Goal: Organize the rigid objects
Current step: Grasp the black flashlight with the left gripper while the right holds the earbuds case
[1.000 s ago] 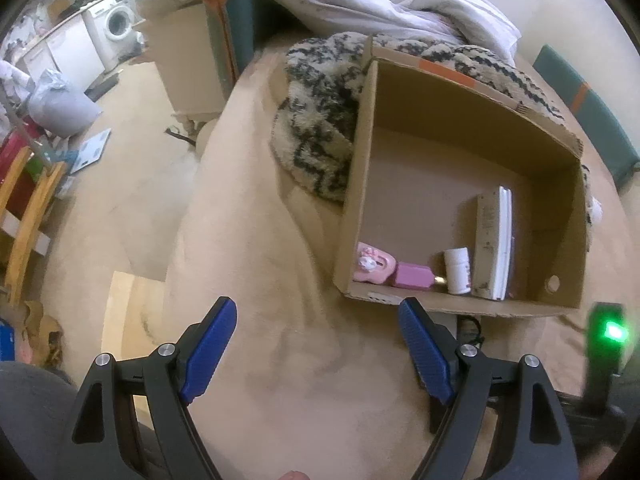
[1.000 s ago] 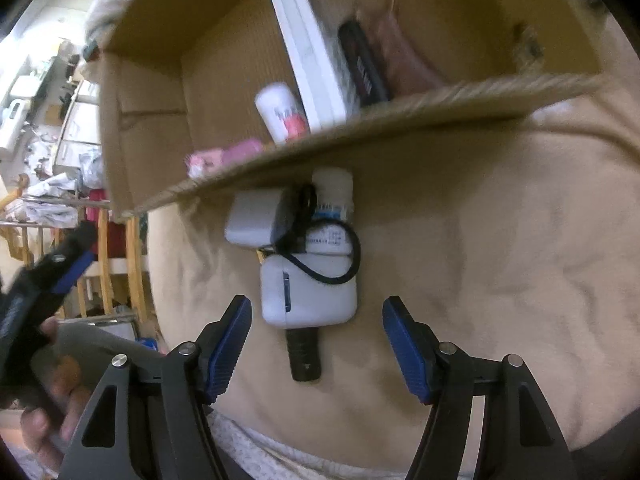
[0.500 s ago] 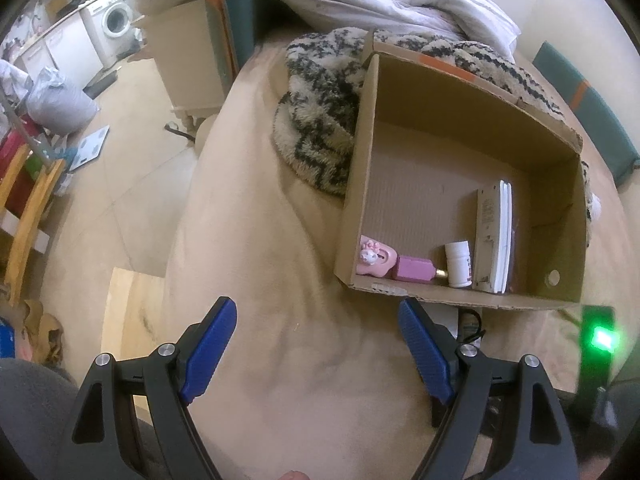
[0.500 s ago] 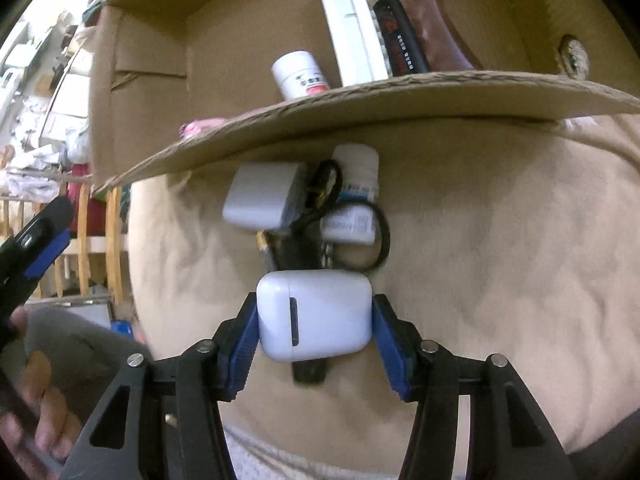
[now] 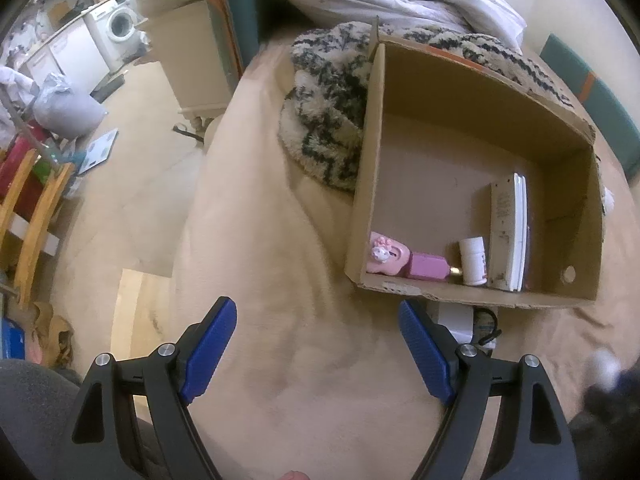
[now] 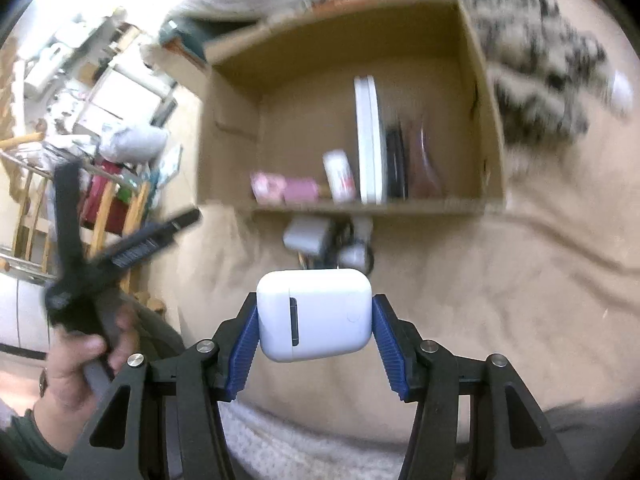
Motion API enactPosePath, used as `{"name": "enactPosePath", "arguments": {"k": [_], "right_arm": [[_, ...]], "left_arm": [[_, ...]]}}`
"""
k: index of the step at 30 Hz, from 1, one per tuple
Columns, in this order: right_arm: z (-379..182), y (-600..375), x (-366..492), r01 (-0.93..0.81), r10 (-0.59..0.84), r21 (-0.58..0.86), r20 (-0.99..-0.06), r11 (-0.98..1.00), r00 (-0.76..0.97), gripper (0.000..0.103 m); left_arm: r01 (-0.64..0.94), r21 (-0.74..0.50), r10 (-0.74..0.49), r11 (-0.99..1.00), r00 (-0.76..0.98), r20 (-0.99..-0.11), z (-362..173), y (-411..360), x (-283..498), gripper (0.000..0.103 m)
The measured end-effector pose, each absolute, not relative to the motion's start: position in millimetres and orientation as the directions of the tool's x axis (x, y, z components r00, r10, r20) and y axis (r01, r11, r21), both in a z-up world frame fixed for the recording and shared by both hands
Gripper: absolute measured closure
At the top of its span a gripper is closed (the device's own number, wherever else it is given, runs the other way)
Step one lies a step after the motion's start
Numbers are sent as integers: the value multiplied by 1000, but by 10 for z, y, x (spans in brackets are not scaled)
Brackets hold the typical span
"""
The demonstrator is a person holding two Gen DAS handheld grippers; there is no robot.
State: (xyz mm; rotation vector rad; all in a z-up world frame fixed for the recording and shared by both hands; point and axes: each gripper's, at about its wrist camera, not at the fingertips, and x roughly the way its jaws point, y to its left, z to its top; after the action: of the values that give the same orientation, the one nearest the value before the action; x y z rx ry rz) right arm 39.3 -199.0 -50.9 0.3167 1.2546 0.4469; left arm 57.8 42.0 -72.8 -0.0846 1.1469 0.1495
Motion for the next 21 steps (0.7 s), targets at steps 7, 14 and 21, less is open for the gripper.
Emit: {"name": "enactPosePath", "arguments": {"k": [7,14,21], "right_arm": [[78,-2131,482,-263,481,403,-715,877,507,45],[68,-2212,520,-292,444,335,-625,896,642,45],[-90,-2380,614,-223,464,425,-634,877,619,45]], "left_arm": [[-184,1,78,983,407,-910,-766,498,580,22],[-175,39,106,984,389,-915,-866,462,585,22],[-130,52,96,990,354,-930,-988,291,512,22]]}}
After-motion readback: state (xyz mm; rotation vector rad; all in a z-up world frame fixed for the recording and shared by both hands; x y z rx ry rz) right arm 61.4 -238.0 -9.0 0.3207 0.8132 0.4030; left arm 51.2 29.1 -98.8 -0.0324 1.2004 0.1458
